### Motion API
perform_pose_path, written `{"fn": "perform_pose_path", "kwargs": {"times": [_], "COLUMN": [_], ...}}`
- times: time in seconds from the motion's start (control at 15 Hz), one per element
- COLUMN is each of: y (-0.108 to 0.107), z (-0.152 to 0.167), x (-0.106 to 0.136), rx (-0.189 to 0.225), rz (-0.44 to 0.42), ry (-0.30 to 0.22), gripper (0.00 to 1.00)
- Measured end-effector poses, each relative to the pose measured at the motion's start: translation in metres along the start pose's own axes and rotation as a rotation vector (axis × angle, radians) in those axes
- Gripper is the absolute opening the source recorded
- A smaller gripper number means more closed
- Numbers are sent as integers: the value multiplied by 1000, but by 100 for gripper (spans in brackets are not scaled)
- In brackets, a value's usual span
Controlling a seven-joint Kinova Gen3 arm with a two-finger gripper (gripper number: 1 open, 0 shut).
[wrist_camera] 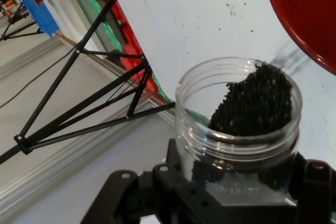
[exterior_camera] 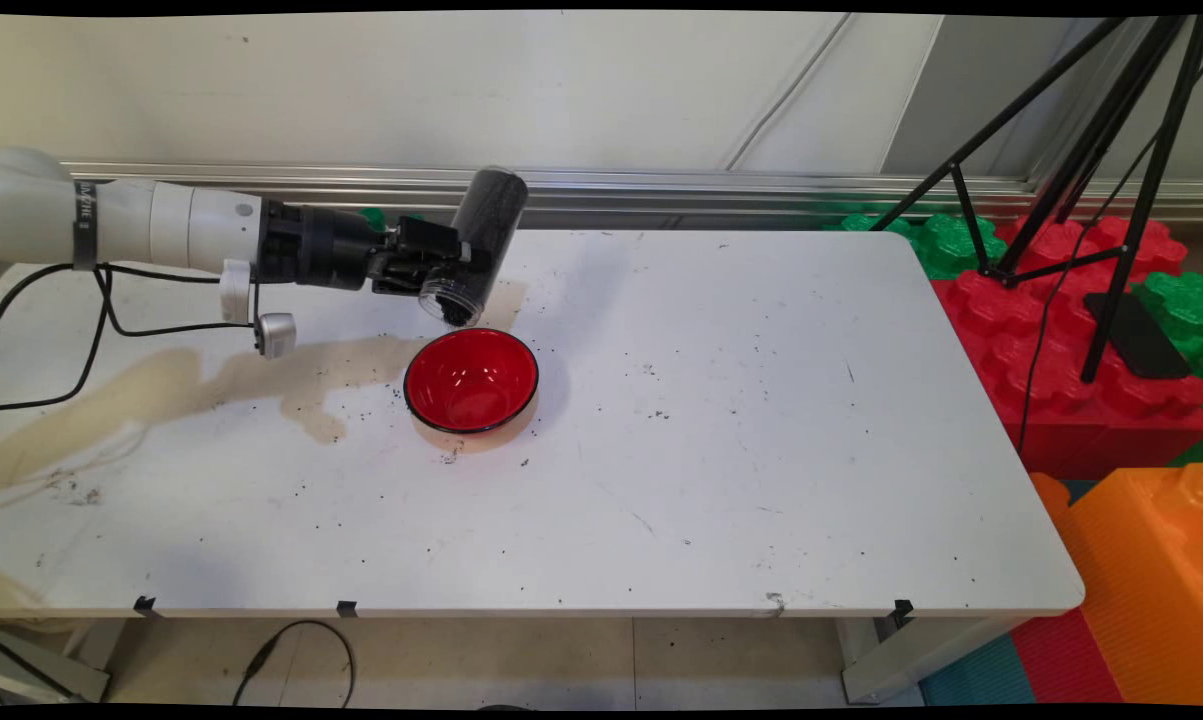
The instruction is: Pour the black seasoning powder in the red bowl
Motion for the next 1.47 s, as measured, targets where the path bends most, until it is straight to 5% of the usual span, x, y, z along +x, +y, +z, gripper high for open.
{"fn": "perform_pose_path", "kwargs": {"times": [1.47], "y": [-1], "z": [1], "x": [3], "rx": [-3], "rz": [80], "ry": [-20], "gripper": [0]}}
